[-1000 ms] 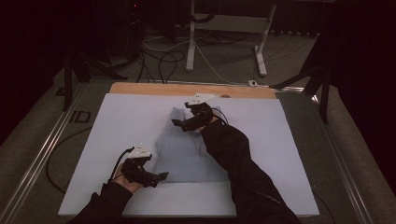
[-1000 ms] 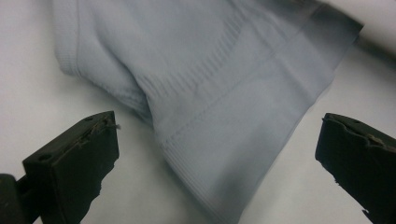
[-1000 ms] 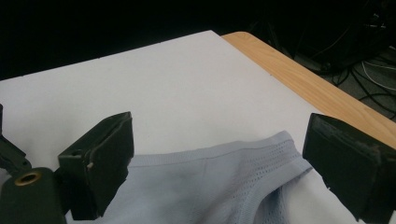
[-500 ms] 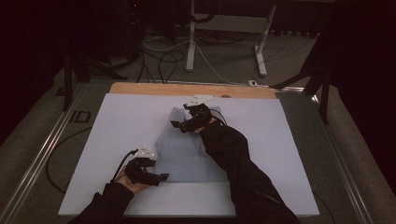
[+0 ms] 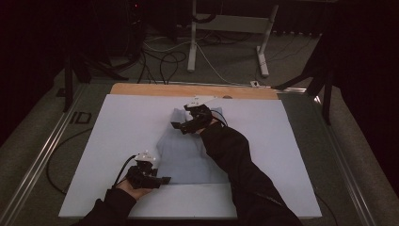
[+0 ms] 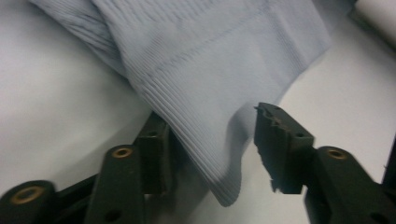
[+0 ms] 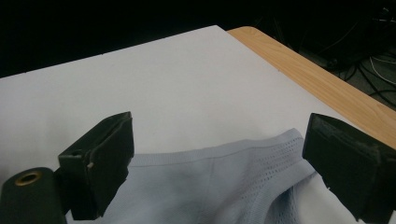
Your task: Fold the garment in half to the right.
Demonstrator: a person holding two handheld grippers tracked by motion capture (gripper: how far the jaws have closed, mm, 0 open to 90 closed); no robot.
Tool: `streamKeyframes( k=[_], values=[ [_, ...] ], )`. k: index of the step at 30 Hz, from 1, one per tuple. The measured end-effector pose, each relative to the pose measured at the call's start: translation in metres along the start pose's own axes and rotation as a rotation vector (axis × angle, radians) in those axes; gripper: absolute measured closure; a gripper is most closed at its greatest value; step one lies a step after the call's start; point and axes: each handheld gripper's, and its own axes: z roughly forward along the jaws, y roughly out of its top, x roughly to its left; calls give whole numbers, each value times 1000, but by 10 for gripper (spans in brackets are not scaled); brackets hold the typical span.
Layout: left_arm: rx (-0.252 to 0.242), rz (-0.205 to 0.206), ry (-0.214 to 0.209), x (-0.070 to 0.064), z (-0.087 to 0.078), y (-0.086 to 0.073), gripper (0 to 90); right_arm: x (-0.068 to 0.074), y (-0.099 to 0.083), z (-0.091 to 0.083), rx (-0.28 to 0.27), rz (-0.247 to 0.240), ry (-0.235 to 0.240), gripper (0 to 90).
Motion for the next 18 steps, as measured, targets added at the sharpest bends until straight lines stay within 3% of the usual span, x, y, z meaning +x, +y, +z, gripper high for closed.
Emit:
streamKeyframes(
  k=[2, 4, 8, 10, 11, 14, 18],
  values=[
    [-6, -24, -2, 1, 1, 1, 522, 1, 0, 1, 3, -3, 1, 92],
    [-6, -22, 9, 0, 2, 1, 559, 0, 0, 1, 3, -2, 3, 92],
    [16, -3, 15, -3, 4, 3, 712, 2, 3, 6, 8, 2, 2, 92],
    [16, -3, 15, -3, 4, 3, 729, 1, 3, 7, 5, -1, 4, 92],
    [34, 23, 16, -6, 5, 4, 766, 1, 4, 10, 12, -6, 8, 92],
    [46, 41, 21, -8, 5, 4, 782, 1, 5, 14, 18, 13, 10, 92],
    [34, 47, 17, -8, 4, 5, 842, -1, 8, 21, 26, 10, 8, 92]
  ],
)
